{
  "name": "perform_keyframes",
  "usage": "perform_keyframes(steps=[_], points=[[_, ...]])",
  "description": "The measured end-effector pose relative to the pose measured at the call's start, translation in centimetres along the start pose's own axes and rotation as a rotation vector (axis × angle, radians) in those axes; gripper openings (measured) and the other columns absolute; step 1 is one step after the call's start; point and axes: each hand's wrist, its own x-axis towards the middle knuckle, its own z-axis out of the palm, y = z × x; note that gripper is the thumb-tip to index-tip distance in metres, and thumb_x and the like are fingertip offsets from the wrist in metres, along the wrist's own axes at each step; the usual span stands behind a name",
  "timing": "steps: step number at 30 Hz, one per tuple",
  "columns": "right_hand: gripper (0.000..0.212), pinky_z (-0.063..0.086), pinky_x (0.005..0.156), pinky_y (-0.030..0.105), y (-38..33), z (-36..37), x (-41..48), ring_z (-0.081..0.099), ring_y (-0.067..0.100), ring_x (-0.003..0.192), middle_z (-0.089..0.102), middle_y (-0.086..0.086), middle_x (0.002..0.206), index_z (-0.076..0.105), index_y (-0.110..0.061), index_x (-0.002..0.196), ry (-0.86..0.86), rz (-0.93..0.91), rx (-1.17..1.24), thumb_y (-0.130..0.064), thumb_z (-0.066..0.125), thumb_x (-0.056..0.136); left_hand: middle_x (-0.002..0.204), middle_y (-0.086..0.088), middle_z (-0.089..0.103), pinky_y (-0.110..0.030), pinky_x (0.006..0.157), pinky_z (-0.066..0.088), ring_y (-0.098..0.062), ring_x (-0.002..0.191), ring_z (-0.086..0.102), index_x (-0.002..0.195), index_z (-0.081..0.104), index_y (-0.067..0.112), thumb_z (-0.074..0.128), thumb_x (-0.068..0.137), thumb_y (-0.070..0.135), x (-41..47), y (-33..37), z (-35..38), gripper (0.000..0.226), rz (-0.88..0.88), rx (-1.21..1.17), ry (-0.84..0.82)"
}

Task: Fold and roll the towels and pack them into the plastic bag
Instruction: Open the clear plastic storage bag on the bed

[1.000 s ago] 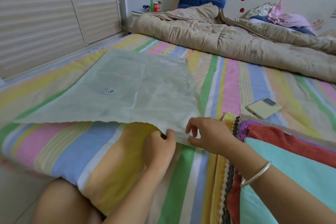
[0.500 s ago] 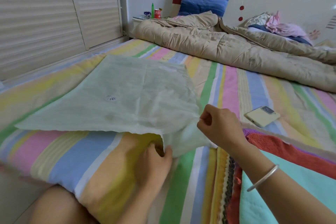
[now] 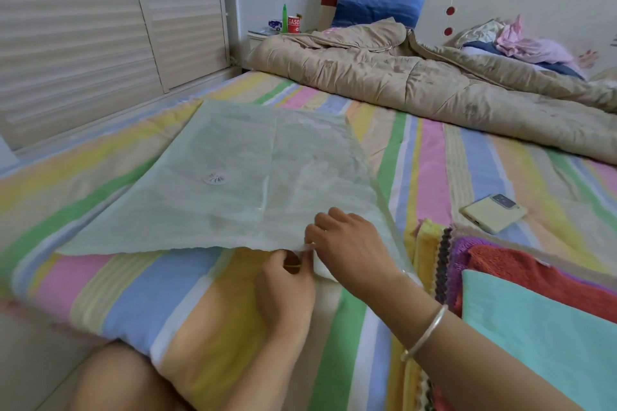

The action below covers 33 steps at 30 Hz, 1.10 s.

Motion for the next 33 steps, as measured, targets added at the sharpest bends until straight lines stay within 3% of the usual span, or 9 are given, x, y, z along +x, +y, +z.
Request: perform_keyframes(steps=[3, 8, 11, 14, 19, 22, 26, 29, 33], points=[[0.020, 0.030, 0.042, 0.025, 0.6, -0.8, 2.0, 0.053, 0.021, 0.058, 0.052, -0.003, 0.059, 0.061, -0.020, 0.060, 0.105, 0.138, 0.052, -0.019, 0.078, 0.069, 0.055, 0.003, 0.056, -0.028, 0.049, 0.027, -0.020, 0.053, 0.047, 0.051, 0.040, 0.024, 0.068, 0.085, 0.034, 0.2, -2.0, 0.0, 0.045, 0.059, 0.235, 0.022], [0.009, 0.044, 0.047, 0.029, 2.5, -4.9, 6.1, 0.060, 0.021, 0.070, 0.062, -0.003, 0.071, 0.068, -0.020, 0.074, 0.399, 0.410, 0.172, -0.023, 0.064, 0.082, 0.067, 0.000, 0.059, -0.030, 0.054, 0.032, -0.024, 0.065, 0.051, 0.064, 0.041, 0.020, 0.058, 0.088, 0.038, 0.3, -3.0, 0.7, 0.035, 0.005, 0.477, -0.044], [0.010, 0.040, 0.045, 0.027, 2.5, -5.1, 6.3, 0.058, 0.022, 0.068, 0.059, -0.002, 0.070, 0.066, -0.018, 0.074, 0.399, 0.396, 0.114, -0.023, 0.064, 0.083, 0.078, 0.003, 0.062, -0.030, 0.068, 0.045, -0.025, 0.078, 0.058, 0.076, 0.052, 0.022, 0.058, 0.086, 0.048, 1.1, -1.2, 0.1, 0.028, -0.041, 0.341, -0.156], [0.017, 0.027, 0.046, 0.024, 1.9, -3.9, 5.2, 0.052, 0.021, 0.060, 0.052, -0.002, 0.063, 0.061, -0.017, 0.067, 0.366, 0.358, 0.058, -0.022, 0.069, 0.081, 0.092, 0.007, 0.065, -0.029, 0.074, 0.041, -0.021, 0.091, 0.061, 0.093, 0.058, 0.021, 0.063, 0.080, 0.060, 1.8, 2.2, -1.1, 0.042, -0.089, 0.059, -0.093], [0.016, 0.021, 0.050, 0.022, 2.1, -2.8, 3.7, 0.051, 0.020, 0.057, 0.051, -0.005, 0.061, 0.063, -0.022, 0.067, 0.321, 0.335, 0.038, -0.020, 0.077, 0.074, 0.083, 0.004, 0.066, -0.038, 0.079, 0.052, -0.025, 0.089, 0.065, 0.095, 0.064, 0.011, 0.070, 0.079, 0.030, 4.6, 4.3, -3.2, 0.026, -0.234, -0.371, 0.097], [0.016, 0.023, 0.051, 0.024, 2.6, -2.6, 3.2, 0.050, 0.021, 0.057, 0.052, -0.004, 0.060, 0.063, -0.020, 0.066, 0.318, 0.334, 0.014, -0.020, 0.076, 0.076, 0.086, 0.009, 0.068, -0.038, 0.084, 0.054, -0.016, 0.085, 0.066, 0.094, 0.064, 0.020, 0.075, 0.077, 0.030, 4.6, 3.9, -4.2, 0.023, -0.186, -0.410, 0.153], [0.015, 0.027, 0.049, 0.024, 2.8, -1.9, 3.1, 0.052, 0.022, 0.058, 0.054, -0.003, 0.060, 0.062, -0.018, 0.065, 0.307, 0.384, 0.005, -0.015, 0.075, 0.072, 0.082, 0.012, 0.070, -0.042, 0.071, 0.058, -0.011, 0.066, 0.070, 0.080, 0.064, 0.030, 0.073, 0.084, 0.026, 4.4, 3.4, -4.8, 0.010, -0.035, -0.356, 0.175], [0.013, 0.035, 0.050, 0.027, 2.0, -0.9, 3.0, 0.052, 0.022, 0.062, 0.055, -0.004, 0.062, 0.061, -0.019, 0.067, 0.240, 0.379, 0.017, -0.013, 0.073, 0.067, 0.071, 0.012, 0.070, -0.049, 0.072, 0.058, -0.014, 0.068, 0.070, 0.075, 0.064, 0.030, 0.070, 0.084, 0.026, 5.2, 2.2, -4.6, 0.012, -0.045, -0.261, 0.169], [0.031, 0.044, 0.057, 0.033, 0.9, -0.4, 3.4, 0.056, 0.023, 0.074, 0.060, -0.003, 0.080, 0.065, -0.022, 0.091, 0.176, 0.369, 0.005, -0.013, 0.074, 0.062, 0.066, 0.006, 0.070, -0.044, 0.073, 0.058, -0.018, 0.071, 0.068, 0.071, 0.064, 0.030, 0.069, 0.084, 0.027, 5.5, 1.2, -4.3, 0.014, -0.080, -0.214, 0.119]])
